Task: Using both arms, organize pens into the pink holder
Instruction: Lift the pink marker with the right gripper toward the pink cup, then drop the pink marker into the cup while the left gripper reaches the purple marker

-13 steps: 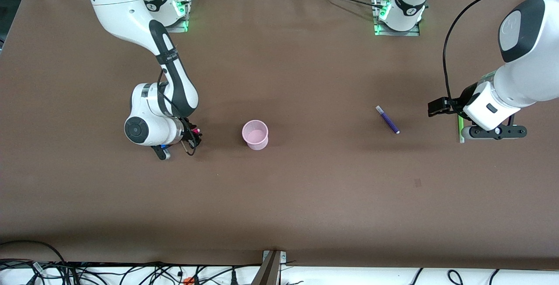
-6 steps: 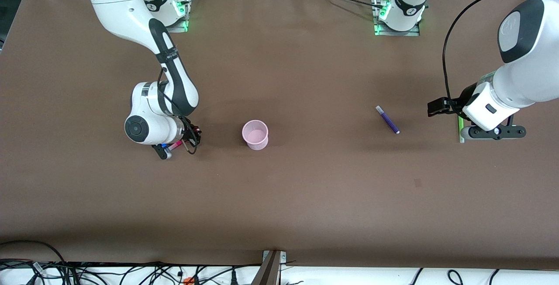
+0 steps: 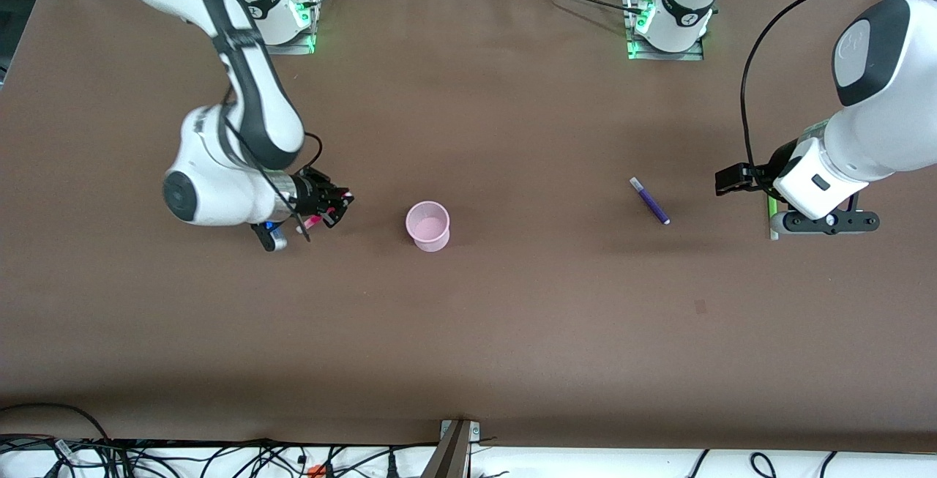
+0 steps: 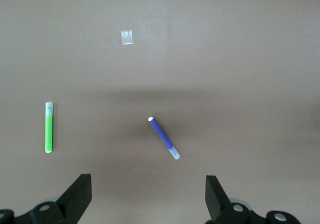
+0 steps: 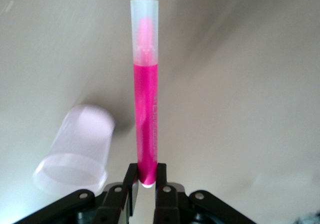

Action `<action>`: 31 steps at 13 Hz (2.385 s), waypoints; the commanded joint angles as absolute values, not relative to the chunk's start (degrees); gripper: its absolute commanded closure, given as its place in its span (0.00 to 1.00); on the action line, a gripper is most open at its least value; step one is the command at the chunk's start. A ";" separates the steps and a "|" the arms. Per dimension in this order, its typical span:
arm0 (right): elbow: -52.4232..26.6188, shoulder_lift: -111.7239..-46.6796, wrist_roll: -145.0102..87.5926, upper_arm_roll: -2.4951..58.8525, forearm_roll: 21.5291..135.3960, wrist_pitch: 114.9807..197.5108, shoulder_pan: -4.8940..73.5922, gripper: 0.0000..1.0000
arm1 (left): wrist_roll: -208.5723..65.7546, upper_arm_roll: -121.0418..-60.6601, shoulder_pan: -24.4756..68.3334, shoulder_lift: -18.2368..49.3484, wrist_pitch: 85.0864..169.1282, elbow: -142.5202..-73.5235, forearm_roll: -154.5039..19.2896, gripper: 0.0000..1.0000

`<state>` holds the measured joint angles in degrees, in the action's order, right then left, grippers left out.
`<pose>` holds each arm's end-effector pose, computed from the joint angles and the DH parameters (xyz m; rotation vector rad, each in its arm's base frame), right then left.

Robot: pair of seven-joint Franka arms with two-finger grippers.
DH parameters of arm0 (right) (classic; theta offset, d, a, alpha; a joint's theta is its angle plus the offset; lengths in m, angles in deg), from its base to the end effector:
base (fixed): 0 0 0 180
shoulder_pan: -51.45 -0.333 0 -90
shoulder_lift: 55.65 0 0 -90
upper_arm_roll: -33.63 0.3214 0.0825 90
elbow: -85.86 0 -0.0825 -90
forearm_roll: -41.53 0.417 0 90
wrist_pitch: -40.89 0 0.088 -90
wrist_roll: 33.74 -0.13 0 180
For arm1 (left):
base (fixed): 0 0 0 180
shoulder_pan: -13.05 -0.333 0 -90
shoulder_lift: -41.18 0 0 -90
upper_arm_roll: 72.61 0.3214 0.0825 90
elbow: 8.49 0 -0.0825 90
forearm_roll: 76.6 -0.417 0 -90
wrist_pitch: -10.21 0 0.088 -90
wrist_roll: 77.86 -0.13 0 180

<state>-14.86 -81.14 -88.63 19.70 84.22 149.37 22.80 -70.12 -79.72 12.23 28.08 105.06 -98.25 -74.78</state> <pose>0.6158 0.2387 0.2787 -2.3735 1.3622 0.7632 0.6432 -0.0687 0.4752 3.0908 0.0486 -0.2235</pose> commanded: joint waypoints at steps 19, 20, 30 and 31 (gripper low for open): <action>-0.27 -96.08 -90.43 22.55 119.40 158.84 14.19 1.00 | -55.82 -80.35 10.42 26.32 111.80 -114.11 -72.21 0.00; -0.62 -95.99 -90.69 22.55 119.40 158.84 14.09 1.00 | -51.54 -80.35 10.16 26.41 113.64 -115.96 -70.46 0.00; -4.22 -93.88 -93.60 22.47 117.73 158.31 13.48 1.00 | -24.95 -81.75 10.59 25.46 149.31 -139.87 -69.92 0.00; -5.71 -93.80 -90.81 22.47 117.73 158.22 13.57 1.00 | -24.95 -82.36 10.85 24.05 151.60 -140.49 -69.92 0.00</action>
